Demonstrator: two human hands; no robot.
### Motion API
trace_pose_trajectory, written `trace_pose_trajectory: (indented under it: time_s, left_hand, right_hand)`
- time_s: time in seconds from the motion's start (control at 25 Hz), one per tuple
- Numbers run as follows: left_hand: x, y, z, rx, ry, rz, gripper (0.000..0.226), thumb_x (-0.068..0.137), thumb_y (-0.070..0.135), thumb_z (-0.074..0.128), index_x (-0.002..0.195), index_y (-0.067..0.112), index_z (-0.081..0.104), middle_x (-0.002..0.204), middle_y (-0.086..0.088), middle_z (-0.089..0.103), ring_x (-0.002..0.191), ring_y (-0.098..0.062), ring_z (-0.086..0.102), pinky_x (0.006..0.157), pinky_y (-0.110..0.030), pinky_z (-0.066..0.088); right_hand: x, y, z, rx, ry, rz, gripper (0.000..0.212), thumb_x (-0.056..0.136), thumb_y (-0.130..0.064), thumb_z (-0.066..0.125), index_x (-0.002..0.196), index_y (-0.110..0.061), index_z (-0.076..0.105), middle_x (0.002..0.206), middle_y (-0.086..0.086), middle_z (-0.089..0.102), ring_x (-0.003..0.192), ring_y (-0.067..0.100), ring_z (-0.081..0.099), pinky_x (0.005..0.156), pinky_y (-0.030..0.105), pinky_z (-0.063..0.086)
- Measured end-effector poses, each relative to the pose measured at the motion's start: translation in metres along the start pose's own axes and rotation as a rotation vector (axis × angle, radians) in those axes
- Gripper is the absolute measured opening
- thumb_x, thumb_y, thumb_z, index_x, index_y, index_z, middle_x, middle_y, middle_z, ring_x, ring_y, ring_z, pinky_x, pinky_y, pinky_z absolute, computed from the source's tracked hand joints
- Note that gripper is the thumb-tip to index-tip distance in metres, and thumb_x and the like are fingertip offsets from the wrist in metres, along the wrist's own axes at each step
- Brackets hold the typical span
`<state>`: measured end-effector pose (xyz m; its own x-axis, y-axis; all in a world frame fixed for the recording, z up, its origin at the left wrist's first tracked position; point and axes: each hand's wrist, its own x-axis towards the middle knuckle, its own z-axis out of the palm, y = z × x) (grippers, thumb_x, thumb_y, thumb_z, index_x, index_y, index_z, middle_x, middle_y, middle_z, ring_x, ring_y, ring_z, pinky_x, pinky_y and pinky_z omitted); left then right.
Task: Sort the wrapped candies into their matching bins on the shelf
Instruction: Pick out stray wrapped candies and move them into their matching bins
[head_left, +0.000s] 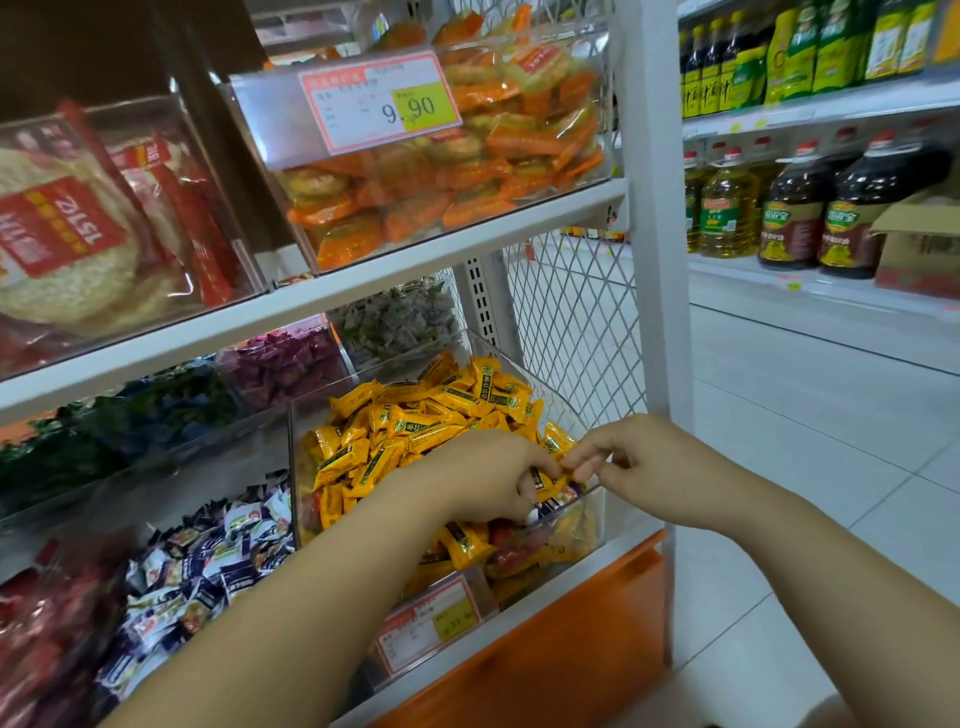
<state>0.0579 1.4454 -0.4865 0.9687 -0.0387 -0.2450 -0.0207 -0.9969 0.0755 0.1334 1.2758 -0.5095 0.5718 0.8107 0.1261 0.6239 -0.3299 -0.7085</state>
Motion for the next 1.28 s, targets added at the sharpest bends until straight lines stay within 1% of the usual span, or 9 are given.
trace_pose_trajectory:
  time_s: [0.16, 0.36, 0.44, 0.52, 0.64, 0.76, 0.92, 1.12, 1.28]
  left_hand:
    - [0.0, -0.009, -0.002, -0.316, 0.069, -0.023, 0.036, 0.088, 0.013, 0.054, 0.12, 0.027, 0.06, 0.092, 0.006, 0.069, 0.072, -0.011, 0.06, 0.062, -0.027, 0.048]
    - [0.002, 0.001, 0.007, -0.265, 0.063, 0.005, 0.034, 0.089, 0.011, 0.049, 0.116, 0.026, 0.063, 0.07, 0.009, 0.055, 0.058, -0.009, 0.045, 0.055, -0.024, 0.038]
    - [0.001, 0.003, 0.005, -0.339, 0.003, -0.004, 0.033, 0.091, 0.012, 0.052, 0.12, 0.024, 0.061, 0.08, 0.008, 0.065, 0.068, -0.01, 0.057, 0.065, -0.023, 0.045]
    - [0.0, 0.007, 0.002, -0.385, -0.05, -0.009, 0.032, 0.093, 0.015, 0.053, 0.124, 0.021, 0.058, 0.098, 0.001, 0.071, 0.077, -0.004, 0.063, 0.068, -0.012, 0.046]
    - [-0.002, 0.012, -0.003, -0.451, -0.095, -0.002, 0.03, 0.096, 0.017, 0.05, 0.126, 0.018, 0.055, 0.099, -0.008, 0.07, 0.062, 0.007, 0.057, 0.055, -0.002, 0.038]
    - [-0.002, 0.012, -0.001, -0.501, -0.089, -0.002, 0.03, 0.091, 0.021, 0.059, 0.121, 0.021, 0.059, 0.099, -0.006, 0.068, 0.077, -0.002, 0.062, 0.069, -0.008, 0.044]
    - [-0.004, 0.015, 0.011, -0.448, 0.123, -0.035, 0.017, 0.082, 0.023, 0.07, 0.098, 0.026, 0.066, 0.088, 0.016, 0.06, 0.068, 0.018, 0.052, 0.066, -0.011, 0.042]
    - [-0.045, 0.017, 0.012, -0.381, 0.471, -0.091, 0.014, 0.087, 0.024, 0.061, 0.09, 0.038, 0.061, 0.061, 0.035, 0.052, 0.054, 0.006, 0.045, 0.053, -0.023, 0.034]
    - [-0.103, -0.003, 0.018, -0.421, 0.732, -0.134, 0.022, 0.087, 0.021, 0.062, 0.085, 0.042, 0.056, 0.062, 0.017, 0.048, 0.058, -0.003, 0.045, 0.051, -0.019, 0.033]
  right_hand:
    - [0.001, 0.003, -0.002, 0.019, 0.001, 0.015, 0.03, 0.09, -0.008, 0.051, 0.097, -0.031, 0.069, 0.081, -0.02, 0.067, 0.076, -0.005, 0.062, 0.068, 0.011, 0.047]
    - [0.001, 0.002, -0.003, 0.01, -0.002, -0.021, 0.027, 0.091, -0.009, 0.051, 0.099, -0.025, 0.071, 0.08, -0.02, 0.063, 0.062, -0.016, 0.054, 0.057, 0.002, 0.038]
    - [0.001, 0.002, -0.003, 0.004, -0.001, -0.028, 0.027, 0.091, -0.007, 0.05, 0.1, -0.022, 0.071, 0.081, -0.019, 0.063, 0.058, -0.018, 0.051, 0.054, 0.001, 0.036]
    - [0.001, 0.002, -0.002, -0.004, 0.001, -0.03, 0.027, 0.09, -0.008, 0.05, 0.099, -0.023, 0.071, 0.084, -0.016, 0.064, 0.056, -0.017, 0.051, 0.053, 0.003, 0.036]
    - [0.002, 0.005, -0.002, -0.001, 0.017, -0.029, 0.026, 0.09, -0.008, 0.051, 0.098, -0.023, 0.071, 0.082, -0.017, 0.066, 0.059, -0.014, 0.053, 0.054, 0.004, 0.037]
    - [0.001, 0.006, -0.003, -0.004, 0.033, -0.031, 0.027, 0.089, -0.007, 0.051, 0.095, -0.024, 0.071, 0.081, -0.014, 0.068, 0.06, -0.013, 0.054, 0.054, 0.005, 0.038]
    - [-0.001, 0.002, -0.003, 0.008, 0.063, -0.019, 0.027, 0.089, -0.005, 0.049, 0.093, -0.022, 0.07, 0.084, -0.01, 0.068, 0.052, -0.011, 0.052, 0.05, 0.005, 0.035]
    - [-0.001, -0.015, 0.01, 0.034, 0.166, -0.057, 0.029, 0.087, -0.006, 0.049, 0.087, -0.028, 0.069, 0.082, -0.013, 0.068, 0.058, -0.002, 0.054, 0.052, 0.009, 0.037]
    - [0.008, -0.049, 0.04, 0.026, 0.215, -0.177, 0.026, 0.088, -0.008, 0.052, 0.089, -0.028, 0.069, 0.077, -0.017, 0.064, 0.06, 0.003, 0.056, 0.055, 0.012, 0.04]
